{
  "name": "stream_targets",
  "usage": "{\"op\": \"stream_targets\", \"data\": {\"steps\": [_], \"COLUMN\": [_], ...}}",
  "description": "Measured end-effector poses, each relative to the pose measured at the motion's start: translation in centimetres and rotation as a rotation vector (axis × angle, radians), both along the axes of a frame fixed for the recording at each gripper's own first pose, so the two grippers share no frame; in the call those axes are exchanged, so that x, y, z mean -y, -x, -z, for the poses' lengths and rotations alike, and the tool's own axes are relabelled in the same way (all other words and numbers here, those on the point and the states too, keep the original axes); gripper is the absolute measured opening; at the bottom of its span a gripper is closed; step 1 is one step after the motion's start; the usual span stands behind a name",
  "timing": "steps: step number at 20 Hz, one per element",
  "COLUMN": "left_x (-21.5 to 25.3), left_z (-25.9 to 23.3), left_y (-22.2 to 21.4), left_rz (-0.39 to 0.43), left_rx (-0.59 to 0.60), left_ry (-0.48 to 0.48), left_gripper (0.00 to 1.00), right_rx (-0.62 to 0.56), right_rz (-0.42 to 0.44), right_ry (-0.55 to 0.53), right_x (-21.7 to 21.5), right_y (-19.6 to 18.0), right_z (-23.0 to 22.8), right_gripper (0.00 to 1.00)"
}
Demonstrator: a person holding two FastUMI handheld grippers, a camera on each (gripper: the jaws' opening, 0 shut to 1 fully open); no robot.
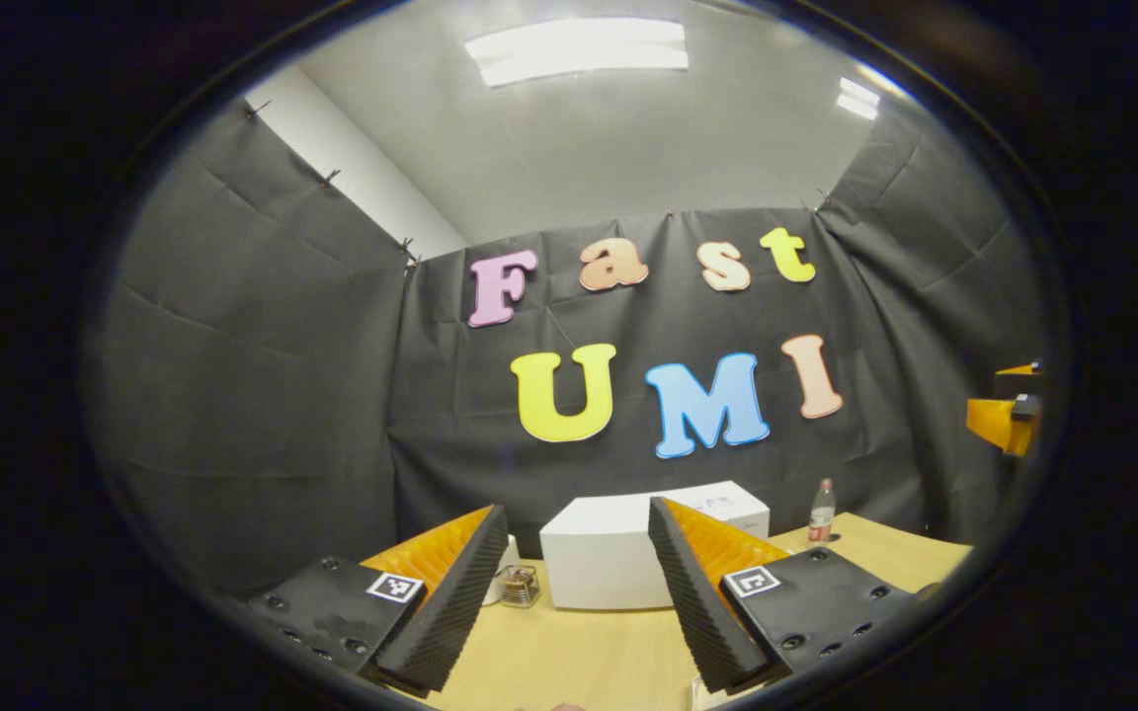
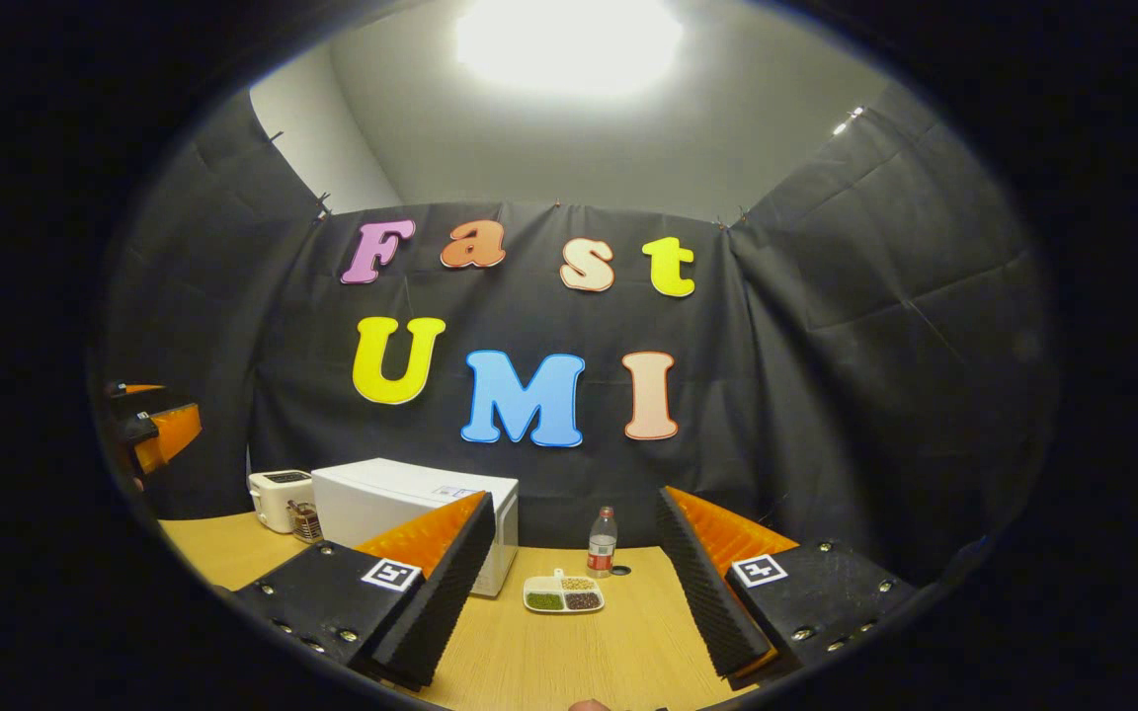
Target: Open the microwave oven with the left hand, put the food in, and close the microwave oven.
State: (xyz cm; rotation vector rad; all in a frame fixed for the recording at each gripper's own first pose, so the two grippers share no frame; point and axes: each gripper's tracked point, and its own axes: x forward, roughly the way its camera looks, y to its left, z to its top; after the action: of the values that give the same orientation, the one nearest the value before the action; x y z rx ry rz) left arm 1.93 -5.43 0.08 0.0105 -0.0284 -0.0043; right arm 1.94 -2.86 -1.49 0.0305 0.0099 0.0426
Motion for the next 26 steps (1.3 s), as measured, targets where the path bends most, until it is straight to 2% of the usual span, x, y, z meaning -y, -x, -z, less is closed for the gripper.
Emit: {"op": "stream_targets", "data": {"steps": [4,7,8,10,11,13,16,19,22,25,26], "left_x": [0.7,2.1,2.7,3.2,3.6,4.8,6.8,9.4,12.1,14.5,15.3], "left_z": [0.8,1.8,2.5,3.7,4.2,5.9,7.6,9.8,12.5,14.6,15.3], "left_y": [-3.6,-7.1,-8.4,-11.0,-12.4,-14.8,-18.1,-20.8,-23.1,-25.0,-25.6], "left_rz": [0.032,0.094,0.116,0.137,0.147,0.173,0.208,0.258,0.303,0.34,0.351], "left_rx": [0.007,0.014,0.009,0.006,0.002,-0.008,-0.014,-0.021,-0.057,-0.08,-0.088], "left_ry": [0.025,0.057,0.063,0.067,0.069,0.074,0.069,0.063,0.072,0.081,0.085], "left_gripper": [0.94,0.92,0.98,0.92,0.95,0.92,0.98,0.92,0.98,0.92,0.98], "right_rx": [-0.006,0.003,0.001,0.004,-0.004,-0.018,-0.028,-0.047,-0.057,-0.072,-0.082], "right_rz": [0.023,0.082,0.103,0.128,0.148,0.188,0.247,0.305,0.364,0.416,0.431], "right_ry": [-0.005,0.016,0.016,0.02,0.031,0.042,0.044,0.06,0.077,0.106,0.115], "right_x": [-0.2,0.0,0.1,-0.4,-0.3,0.1,0.4,1.1,1.7,2.3,2.6], "right_y": [-0.9,-1.6,-1.8,-2.2,-2.5,-2.8,-3.1,-3.2,-3.0,-2.6,-2.5], "right_z": [0.0,-0.4,-0.4,-0.5,-0.4,-0.1,-0.1,0.3,0.2,0.2,0.4], "right_gripper": [0.99,0.98,0.98,0.98,0.98,0.98,0.98,0.98,0.98,0.99,0.98]}}
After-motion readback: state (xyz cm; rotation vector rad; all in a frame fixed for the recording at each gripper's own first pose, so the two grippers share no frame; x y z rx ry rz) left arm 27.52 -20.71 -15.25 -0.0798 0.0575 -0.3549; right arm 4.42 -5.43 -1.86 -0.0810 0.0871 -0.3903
